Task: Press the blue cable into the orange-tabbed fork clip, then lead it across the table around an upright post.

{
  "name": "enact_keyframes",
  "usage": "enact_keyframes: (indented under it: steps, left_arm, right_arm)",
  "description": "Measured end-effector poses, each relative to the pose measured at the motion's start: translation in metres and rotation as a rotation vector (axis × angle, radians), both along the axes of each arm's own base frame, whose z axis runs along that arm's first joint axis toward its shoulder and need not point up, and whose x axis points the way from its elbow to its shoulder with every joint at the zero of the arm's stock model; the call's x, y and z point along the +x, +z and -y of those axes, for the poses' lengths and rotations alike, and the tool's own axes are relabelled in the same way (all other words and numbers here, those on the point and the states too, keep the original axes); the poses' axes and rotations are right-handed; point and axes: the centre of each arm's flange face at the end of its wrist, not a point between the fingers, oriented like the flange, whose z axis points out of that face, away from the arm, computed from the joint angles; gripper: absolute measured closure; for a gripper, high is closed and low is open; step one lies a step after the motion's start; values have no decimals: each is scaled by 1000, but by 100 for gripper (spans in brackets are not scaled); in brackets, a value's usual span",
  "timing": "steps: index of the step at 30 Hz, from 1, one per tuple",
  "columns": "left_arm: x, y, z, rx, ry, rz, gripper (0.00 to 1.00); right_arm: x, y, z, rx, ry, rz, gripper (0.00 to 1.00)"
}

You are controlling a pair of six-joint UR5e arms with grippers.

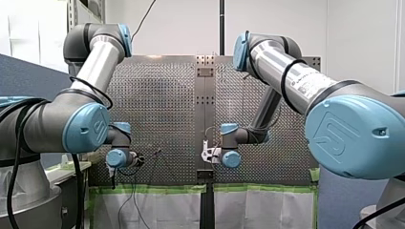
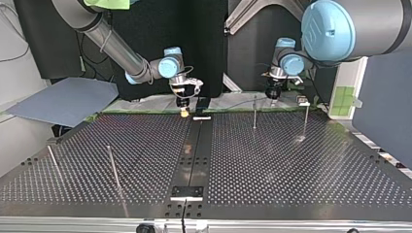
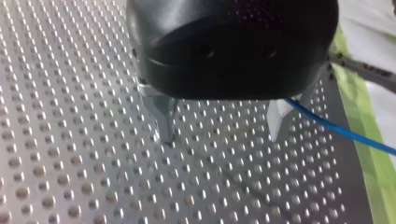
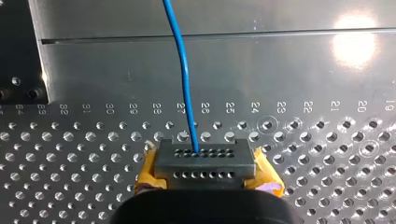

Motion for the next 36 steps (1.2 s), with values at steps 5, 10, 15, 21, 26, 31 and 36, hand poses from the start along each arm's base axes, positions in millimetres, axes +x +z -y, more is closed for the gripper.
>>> enact_keyframes:
  steps: [5, 10, 15, 21, 26, 31, 36]
  left_arm:
    - [-18, 13, 8, -7, -52, -11, 0]
    - [-38, 23, 14, -6, -86, -44, 0]
    - [-56, 29, 19, 0, -105, -73, 0]
    - [-64, 30, 23, 37, -125, -70, 0]
    - [-62, 32, 27, 58, -131, -33, 0]
    - [-59, 35, 32, 60, -138, 9, 0]
    - [-58, 36, 35, 51, -141, 20, 0]
  right_arm:
    - [0, 0, 1, -1, 0, 2, 100]
    - [-1, 0, 1, 1, -2, 3, 100]
    - [-2, -1, 1, 7, 1, -2, 100]
    - [-2, -2, 0, 16, 4, -9, 100]
    - [-2, -3, 0, 17, 4, -9, 100]
    - [-2, -3, -1, 21, 4, -10, 100]
    - [-3, -4, -1, 23, 4, -9, 100]
